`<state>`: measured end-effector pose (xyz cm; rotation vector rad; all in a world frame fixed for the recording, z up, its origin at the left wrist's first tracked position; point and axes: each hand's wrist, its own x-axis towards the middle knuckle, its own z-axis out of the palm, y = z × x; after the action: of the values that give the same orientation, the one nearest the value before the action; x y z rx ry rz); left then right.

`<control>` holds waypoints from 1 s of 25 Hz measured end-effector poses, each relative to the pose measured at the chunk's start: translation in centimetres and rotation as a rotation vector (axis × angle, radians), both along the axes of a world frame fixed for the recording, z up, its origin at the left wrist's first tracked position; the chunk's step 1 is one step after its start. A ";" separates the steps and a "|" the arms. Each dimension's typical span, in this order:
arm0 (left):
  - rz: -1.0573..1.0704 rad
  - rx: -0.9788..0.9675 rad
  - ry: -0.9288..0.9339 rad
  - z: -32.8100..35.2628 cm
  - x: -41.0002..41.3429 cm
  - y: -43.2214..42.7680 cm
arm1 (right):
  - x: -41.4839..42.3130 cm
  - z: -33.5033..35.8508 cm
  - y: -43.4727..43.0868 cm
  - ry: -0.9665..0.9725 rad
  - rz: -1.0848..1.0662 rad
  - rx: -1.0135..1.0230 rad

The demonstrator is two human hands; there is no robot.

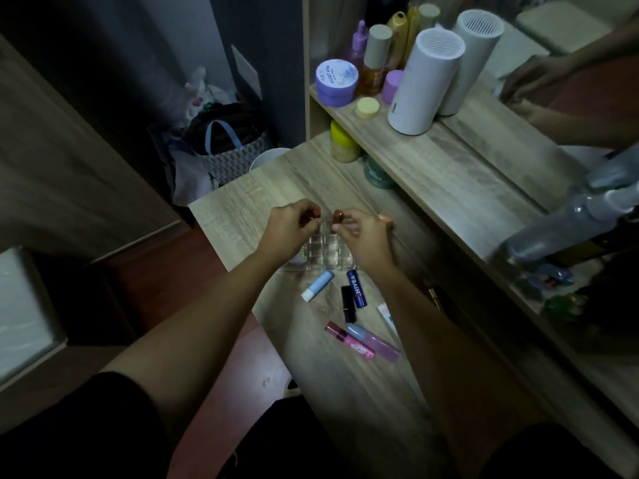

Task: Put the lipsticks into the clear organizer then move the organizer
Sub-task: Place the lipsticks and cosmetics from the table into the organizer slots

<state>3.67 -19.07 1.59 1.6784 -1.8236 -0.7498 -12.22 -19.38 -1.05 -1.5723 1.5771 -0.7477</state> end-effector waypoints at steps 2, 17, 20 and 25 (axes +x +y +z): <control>-0.007 0.004 0.002 -0.1 0.0 -0.1 | 0.0 0.0 0.0 -0.003 0.016 0.009; 0.116 0.042 0.038 0.6 -2.2 8.1 | -4.9 1.7 6.3 0.059 -0.023 -0.047; -0.032 0.092 -0.032 -0.8 -4.0 10.9 | -7.2 0.7 8.7 0.122 -0.081 -0.016; -0.428 0.213 -0.329 -2.6 -7.5 13.0 | -12.0 -1.8 11.5 0.418 -0.190 -0.032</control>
<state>-3.87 -6.03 -0.99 1.6317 -2.4578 -0.9097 -24.22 -7.87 -2.80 -1.6952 2.0479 -0.5679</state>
